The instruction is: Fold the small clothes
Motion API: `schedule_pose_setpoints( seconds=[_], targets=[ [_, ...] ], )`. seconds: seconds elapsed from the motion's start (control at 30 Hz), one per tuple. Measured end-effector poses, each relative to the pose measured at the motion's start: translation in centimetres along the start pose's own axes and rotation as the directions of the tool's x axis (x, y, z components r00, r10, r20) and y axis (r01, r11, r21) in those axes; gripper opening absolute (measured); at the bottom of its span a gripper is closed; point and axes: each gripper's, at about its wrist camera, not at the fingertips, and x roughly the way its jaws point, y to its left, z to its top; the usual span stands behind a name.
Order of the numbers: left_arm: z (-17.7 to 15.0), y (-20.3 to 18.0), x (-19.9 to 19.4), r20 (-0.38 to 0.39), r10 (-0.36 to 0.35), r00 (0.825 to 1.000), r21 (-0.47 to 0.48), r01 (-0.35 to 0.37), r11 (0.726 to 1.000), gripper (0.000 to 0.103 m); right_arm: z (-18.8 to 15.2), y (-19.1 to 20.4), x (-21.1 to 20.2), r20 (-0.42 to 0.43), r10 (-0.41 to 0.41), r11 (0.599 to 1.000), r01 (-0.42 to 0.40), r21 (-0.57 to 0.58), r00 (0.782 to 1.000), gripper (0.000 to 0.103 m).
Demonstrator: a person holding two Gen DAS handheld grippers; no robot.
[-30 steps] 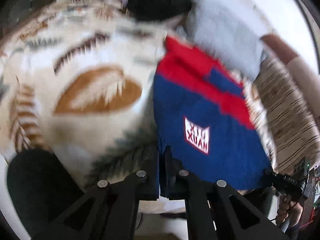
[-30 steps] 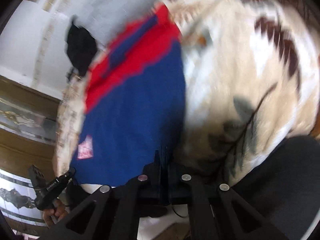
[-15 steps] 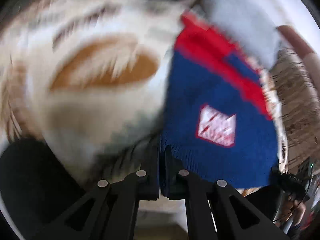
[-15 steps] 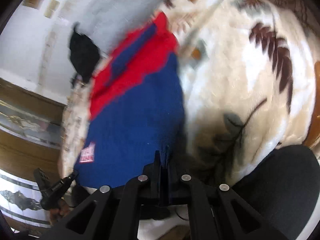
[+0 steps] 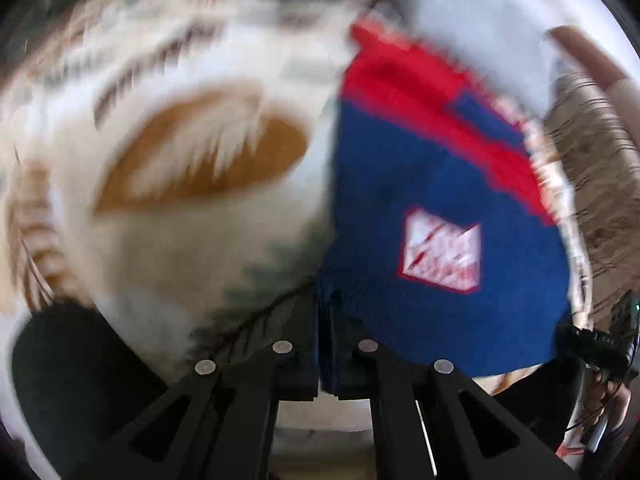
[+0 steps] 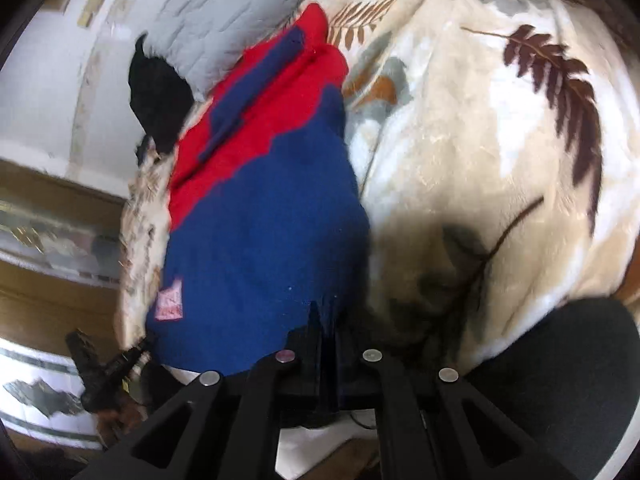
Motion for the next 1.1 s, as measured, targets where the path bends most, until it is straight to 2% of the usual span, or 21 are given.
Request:
schedule_pose_setpoints(
  seconds=[0.03,0.07,0.13,0.23,0.3,0.37,0.4,0.43,0.5,0.53,0.57,0.6,0.63,0.67,0.7,0.73,0.8,0.87,0.97,1.03,1.1],
  targets=[
    [0.2,-0.1,-0.4,0.010,-0.006,1.000,-0.003,0.006,1.000,0.004,0.0,-0.8,1.2,-0.046,-0.006,1.000,0.008,0.029,0.999,0.005],
    [0.5,-0.4,-1.1,0.031,-0.016,0.999,0.015,0.015,1.000,0.005,0.1,-1.1,1.5,-0.056,0.024,0.998,-0.021,0.060,0.998,0.006],
    [1.3,-1.4,-2.5,0.094,-0.026,0.995,0.063,0.020,0.998,0.005,0.4,0.2,0.6,-0.035,0.041,0.999,-0.040,0.019,0.999,0.005],
    [4.5,-2.2,-2.8,0.096,-0.098,0.991,0.060,0.092,0.994,0.004,2.3,0.8,1.0,-0.060,0.079,0.997,-0.079,-0.001,0.995,0.005],
    [8.8,-4.4,-3.9,0.152,-0.141,0.978,0.130,0.122,0.984,0.004,5.0,1.1,1.0,-0.057,0.128,0.992,-0.128,0.000,0.990,0.005],
    [13.5,-6.5,-5.0,0.226,-0.190,0.956,0.184,0.149,0.972,0.005,9.5,3.4,0.4,-0.001,0.184,0.982,-0.184,-0.053,0.983,0.005],
    [16.2,-7.7,-5.6,0.280,-0.202,0.939,0.211,0.145,0.967,0.005,12.0,4.6,-0.1,0.046,0.213,0.974,-0.209,-0.085,0.976,0.005],
    [19.4,-8.8,-5.4,0.347,-0.176,0.921,0.198,0.111,0.974,0.005,15.1,5.7,-0.9,0.107,0.245,0.966,-0.234,-0.105,0.964,0.005],
    [24.1,-10.0,-3.8,0.437,-0.151,0.887,0.161,0.088,0.983,0.008,20.7,7.1,-1.6,0.223,0.276,0.960,-0.257,-0.111,0.935,0.005],
    [26.3,-10.4,-2.1,0.448,-0.117,0.886,0.159,0.050,0.986,0.032,23.7,7.6,-1.0,0.281,0.279,0.960,-0.262,-0.097,0.918,0.009],
    [28.2,-10.8,0.4,0.414,-0.063,0.908,0.144,0.003,0.990,0.053,25.8,7.8,-0.1,0.306,0.263,0.965,-0.245,-0.096,0.915,0.009],
    [29.8,-10.9,2.6,0.381,-0.022,0.924,0.141,-0.035,0.989,0.080,28.2,7.8,1.9,0.314,0.211,0.977,-0.195,-0.081,0.926,0.014],
    [31.2,-10.5,5.4,0.333,0.024,0.943,0.134,-0.072,0.988,0.080,29.0,7.1,2.9,0.333,0.156,0.988,-0.149,-0.048,0.930,0.028],
    [31.1,-9.4,6.5,0.308,0.065,0.949,0.098,-0.100,0.990,0.079,29.4,6.5,4.0,0.351,0.100,0.995,-0.101,-0.015,0.931,0.053],
    [30.3,-8.2,6.5,0.306,0.081,0.949,0.072,-0.108,0.992,0.078,29.3,5.6,4.9,0.356,0.061,0.997,-0.073,0.020,0.932,0.066],
    [29.2,-7.2,6.5,0.317,0.078,0.945,0.044,-0.097,0.994,0.078,28.4,3.6,4.6,0.353,0.038,0.996,-0.063,0.058,0.935,0.071],
    [26.3,-5.2,5.3,0.350,0.045,0.936,0.028,-0.058,0.998,0.078,25.9,1.8,4.1,0.338,0.070,0.994,-0.092,0.050,0.939,0.071],
    [23.4,-4.5,3.6,0.345,0.020,0.938,0.035,-0.034,0.999,0.078,22.5,1.1,3.2,0.348,0.070,0.995,-0.088,0.037,0.935,0.071],
    [19.2,-4.5,2.8,0.318,-0.026,0.948,0.055,0.009,0.998,0.079,17.3,0.1,2.0,0.328,0.104,0.989,-0.131,0.063,0.939,0.072],
    [17.7,-5.1,3.3,0.277,-0.062,0.959,0.042,0.052,0.998,0.079,14.2,0.5,3.1,0.279,0.136,0.980,-0.170,0.101,0.951,0.072],
    [17.7,-6.3,5.0,0.224,-0.075,0.972,0.029,0.070,0.997,0.079,12.9,1.3,4.4,0.233,0.170,0.973,-0.200,0.115,0.958,0.072]
  ],
)
